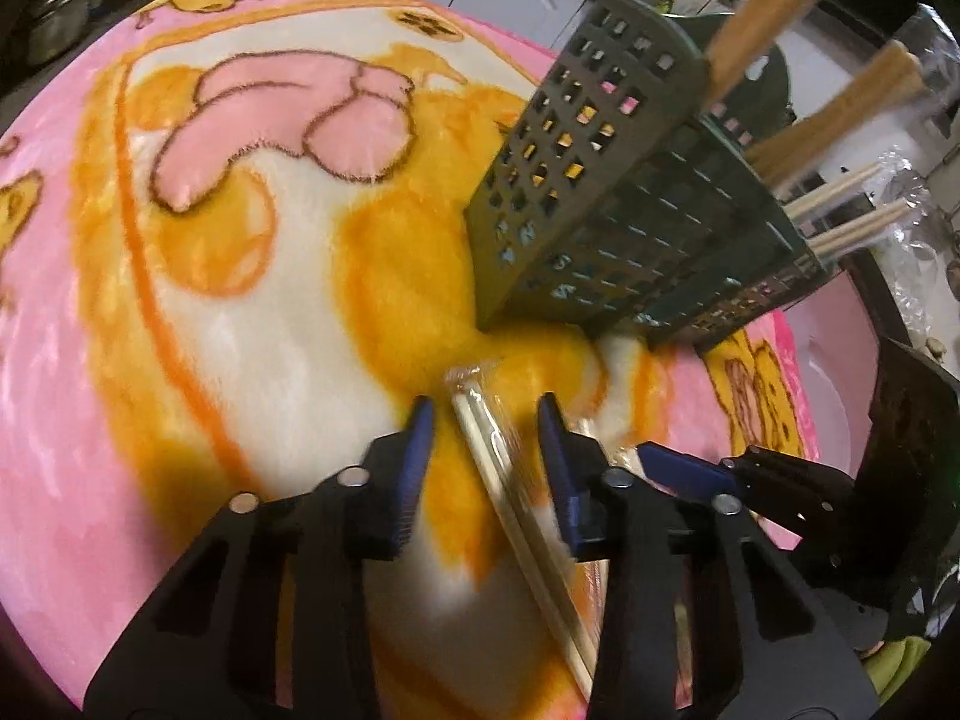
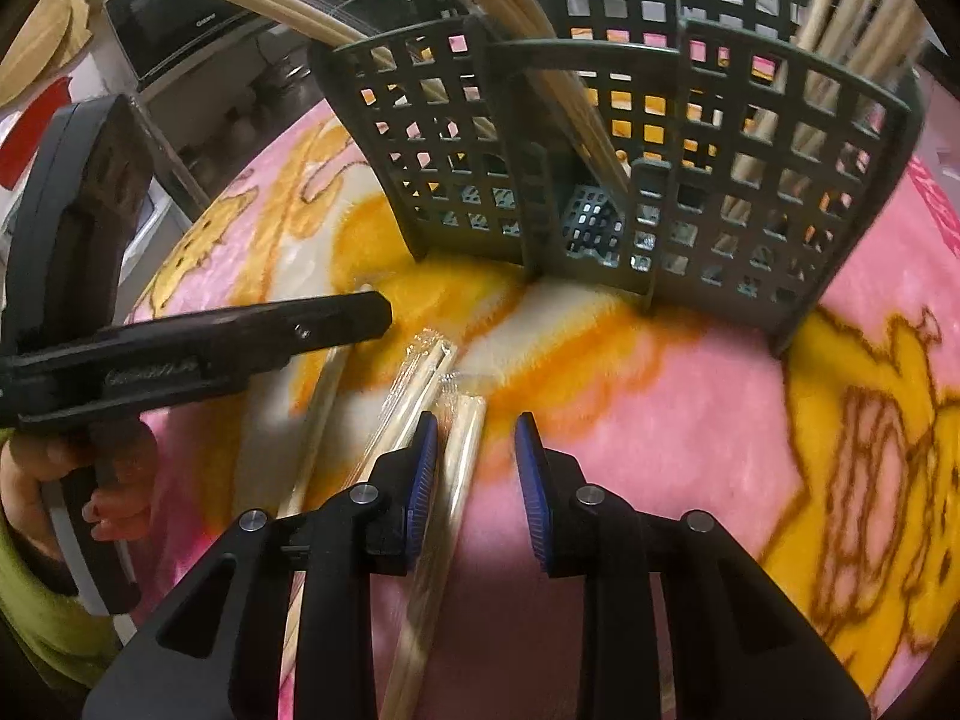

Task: Organize utensils
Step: 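Grasp a wrapped chopstick with the left tool while the right tool grasps another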

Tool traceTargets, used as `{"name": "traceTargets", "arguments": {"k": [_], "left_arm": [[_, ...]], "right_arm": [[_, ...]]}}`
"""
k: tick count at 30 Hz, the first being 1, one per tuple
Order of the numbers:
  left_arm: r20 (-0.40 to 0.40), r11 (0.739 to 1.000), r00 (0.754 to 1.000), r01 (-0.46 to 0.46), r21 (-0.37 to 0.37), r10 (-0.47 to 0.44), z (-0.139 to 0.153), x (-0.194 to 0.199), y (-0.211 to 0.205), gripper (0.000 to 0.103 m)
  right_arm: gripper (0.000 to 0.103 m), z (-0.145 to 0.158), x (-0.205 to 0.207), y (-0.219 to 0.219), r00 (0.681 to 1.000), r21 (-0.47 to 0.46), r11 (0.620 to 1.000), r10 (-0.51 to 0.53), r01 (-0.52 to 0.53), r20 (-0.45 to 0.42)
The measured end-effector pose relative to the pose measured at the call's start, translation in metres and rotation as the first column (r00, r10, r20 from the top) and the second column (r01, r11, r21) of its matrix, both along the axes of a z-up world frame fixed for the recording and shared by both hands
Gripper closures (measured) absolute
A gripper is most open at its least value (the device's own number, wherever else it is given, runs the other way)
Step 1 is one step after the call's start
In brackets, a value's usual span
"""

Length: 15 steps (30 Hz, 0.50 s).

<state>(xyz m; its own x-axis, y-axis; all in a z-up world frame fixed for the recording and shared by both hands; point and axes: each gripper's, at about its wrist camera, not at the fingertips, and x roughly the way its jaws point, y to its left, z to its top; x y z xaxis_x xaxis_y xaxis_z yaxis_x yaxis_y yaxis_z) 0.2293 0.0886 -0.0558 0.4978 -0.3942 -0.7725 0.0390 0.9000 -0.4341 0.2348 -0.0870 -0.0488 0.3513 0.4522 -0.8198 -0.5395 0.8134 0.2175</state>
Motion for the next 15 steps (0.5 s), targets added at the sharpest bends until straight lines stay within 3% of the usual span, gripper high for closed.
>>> {"name": "traceTargets", "arguments": {"k": [3,6,7,15], "left_arm": [[-0.001,0.999,1.000,-0.006,0.041,0.006,-0.001,0.004,-0.001,0.090],[0.012,0.997,1.000,-0.009,0.075,0.008,0.000,0.002,-0.004,0.093],[0.018,0.997,1.000,-0.011,0.082,0.009,0.001,0.001,-0.004,0.093],[0.035,0.997,0.999,-0.023,0.071,0.020,0.002,-0.015,0.003,0.095]], "right_arm": [[0.087,-0.001,0.002,0.002,1.000,-0.011,1.000,-0.005,0.005,0.016],[0.089,0.001,0.002,-0.001,1.000,0.022,0.999,-0.026,0.026,0.014],[0.094,0.001,0.003,-0.001,0.999,0.034,0.999,-0.030,0.030,0.012],[0.096,0.036,-0.004,-0.027,0.995,0.182,0.981,-0.075,0.062,0.065]]}}
